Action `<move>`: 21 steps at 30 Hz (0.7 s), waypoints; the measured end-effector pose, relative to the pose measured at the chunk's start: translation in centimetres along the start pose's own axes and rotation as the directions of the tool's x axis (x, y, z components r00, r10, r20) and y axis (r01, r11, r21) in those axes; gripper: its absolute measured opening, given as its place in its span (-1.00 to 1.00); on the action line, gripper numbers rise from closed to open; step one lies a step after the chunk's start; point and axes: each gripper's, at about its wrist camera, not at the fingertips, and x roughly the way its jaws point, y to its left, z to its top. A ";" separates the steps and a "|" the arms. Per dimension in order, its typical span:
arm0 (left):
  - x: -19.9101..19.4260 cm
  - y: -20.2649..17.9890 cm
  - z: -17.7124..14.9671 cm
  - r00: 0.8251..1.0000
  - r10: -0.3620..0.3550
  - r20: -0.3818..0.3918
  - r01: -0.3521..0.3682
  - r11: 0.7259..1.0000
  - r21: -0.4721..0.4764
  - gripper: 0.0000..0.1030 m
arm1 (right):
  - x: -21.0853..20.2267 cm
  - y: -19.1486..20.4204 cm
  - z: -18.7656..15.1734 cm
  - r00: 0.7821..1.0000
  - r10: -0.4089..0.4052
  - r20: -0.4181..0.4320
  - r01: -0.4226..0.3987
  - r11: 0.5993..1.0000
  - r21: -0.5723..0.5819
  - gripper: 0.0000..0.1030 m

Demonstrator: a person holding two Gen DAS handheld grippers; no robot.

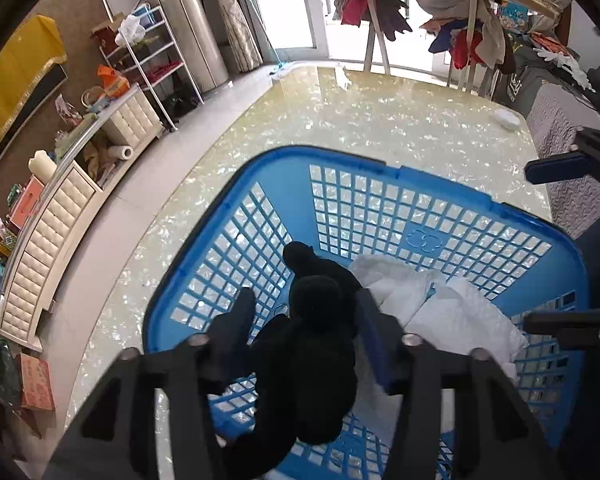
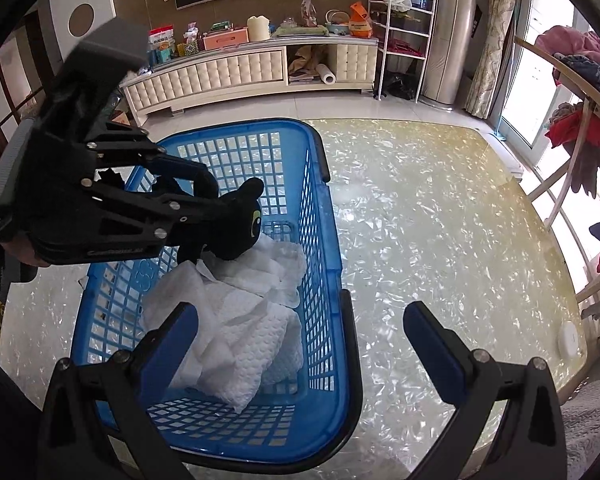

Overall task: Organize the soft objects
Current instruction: 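Lower the dragon into the basket and open the left gripper, then withdraw both grippers from the basket toward the items on the table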

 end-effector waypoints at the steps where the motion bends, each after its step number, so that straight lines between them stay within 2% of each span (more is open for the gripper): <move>1: -0.4 0.0 -0.1 1.000 -0.003 0.005 0.003 1.000 0.001 0.34 | 0.0 0.0 0.0 1.000 0.000 -0.001 0.000 1.000 0.001 0.99; 3: -1.0 -0.1 -0.1 1.000 -0.005 0.011 0.005 1.000 0.005 0.62 | 0.0 0.0 0.0 1.000 -0.001 -0.001 0.001 1.000 -0.001 0.99; 4: -1.3 -0.2 -0.1 1.000 -0.002 0.017 0.002 1.000 0.014 0.68 | 0.0 0.1 0.0 1.000 -0.002 0.001 0.002 1.000 -0.002 0.99; 18: -5.0 -0.8 -1.5 0.999 0.027 0.044 -0.026 0.999 -0.024 0.71 | -0.4 0.1 0.0 1.000 -0.005 0.020 0.005 1.000 -0.005 0.99; 21: -5.3 -1.1 -2.1 0.999 0.021 0.047 -0.019 0.999 -0.047 0.92 | -0.6 0.2 0.0 1.000 0.000 0.027 0.000 1.000 -0.007 0.99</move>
